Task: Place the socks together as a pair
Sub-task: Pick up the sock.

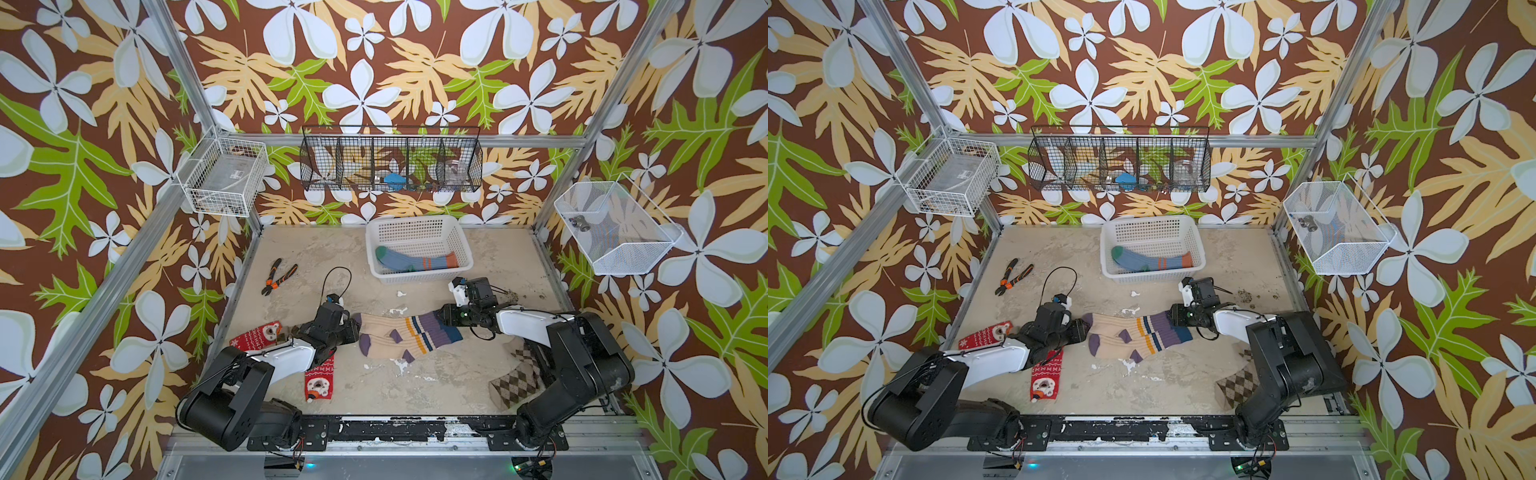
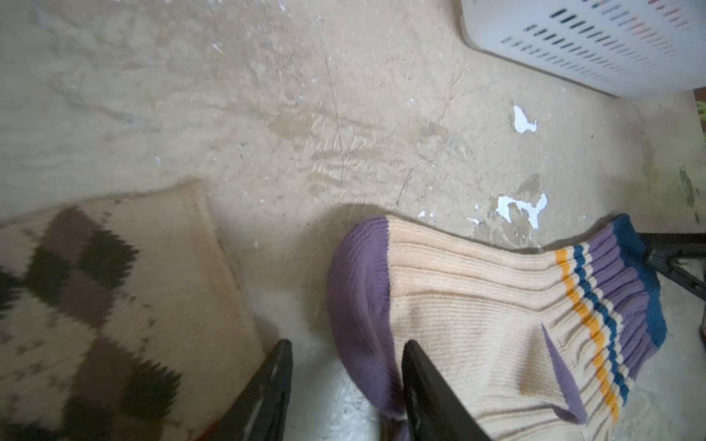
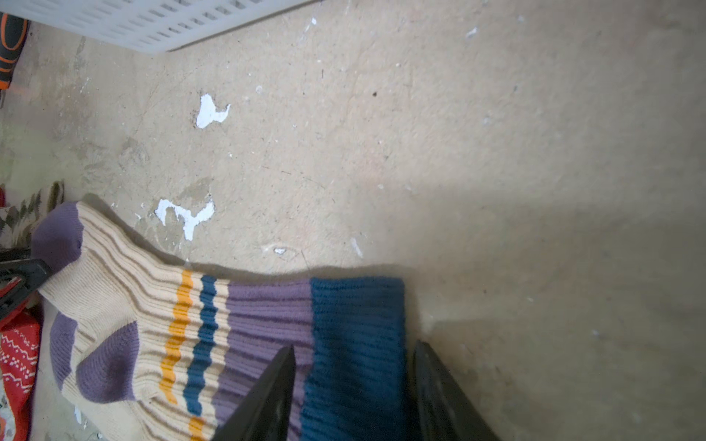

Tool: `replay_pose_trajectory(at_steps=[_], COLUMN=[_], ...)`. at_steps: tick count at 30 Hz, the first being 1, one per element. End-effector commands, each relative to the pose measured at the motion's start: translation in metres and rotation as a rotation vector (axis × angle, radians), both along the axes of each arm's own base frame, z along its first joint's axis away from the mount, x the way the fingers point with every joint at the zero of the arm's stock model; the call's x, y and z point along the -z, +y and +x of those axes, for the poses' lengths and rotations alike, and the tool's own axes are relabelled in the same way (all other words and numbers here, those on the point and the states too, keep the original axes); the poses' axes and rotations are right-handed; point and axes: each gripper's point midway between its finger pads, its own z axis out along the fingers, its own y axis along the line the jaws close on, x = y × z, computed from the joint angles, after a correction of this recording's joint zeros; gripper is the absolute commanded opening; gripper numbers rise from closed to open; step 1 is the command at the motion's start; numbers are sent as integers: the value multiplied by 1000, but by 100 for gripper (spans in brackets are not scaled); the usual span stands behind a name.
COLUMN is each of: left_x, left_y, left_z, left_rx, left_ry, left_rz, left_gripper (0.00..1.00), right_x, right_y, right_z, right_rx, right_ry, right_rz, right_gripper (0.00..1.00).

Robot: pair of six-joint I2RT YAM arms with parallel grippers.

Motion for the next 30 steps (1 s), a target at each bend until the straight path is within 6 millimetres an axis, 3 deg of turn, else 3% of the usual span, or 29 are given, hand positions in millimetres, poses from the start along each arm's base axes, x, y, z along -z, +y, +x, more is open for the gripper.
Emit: replay_pose_trajectory(at_steps=[1, 3, 7, 10, 12, 17, 21, 25, 30], left_x=[-1, -2, -7, -20, -31, -55, -70, -67, -64], left_y=[-9, -10, -14, -17, -17, -16, -22, -27, -43], left_z=[1, 3, 8, 12, 14, 14, 1, -22, -53], left_rx=[44, 49, 56, 66, 63, 60, 81, 124, 183], left_ry=[-10, -14, -34, -67, -97, -143, -147, -113, -67], left_rz=[-27, -27, -43, -62, -70, -79, -157, -154, -200], left_gripper=[47, 43, 23, 5, 0, 0, 0, 0, 0], right_x=[-1, -4, -22, -38, -46, -65, -84, -101, -102], right_y=[1, 2, 4, 5, 4, 1, 0, 0, -1], right_z=[5, 8, 14, 15, 15, 14, 1, -19, -44], right_rx=[6, 4, 4, 3, 3, 6, -5, -20, -35], right_ry=[-11, -20, -75, -110, -123, -160, -171, -191, -175], right_rz=[-1, 1, 20, 29, 24, 18, 32, 66, 112], right_gripper=[38, 29, 15, 11, 10, 7, 3, 0, 0])
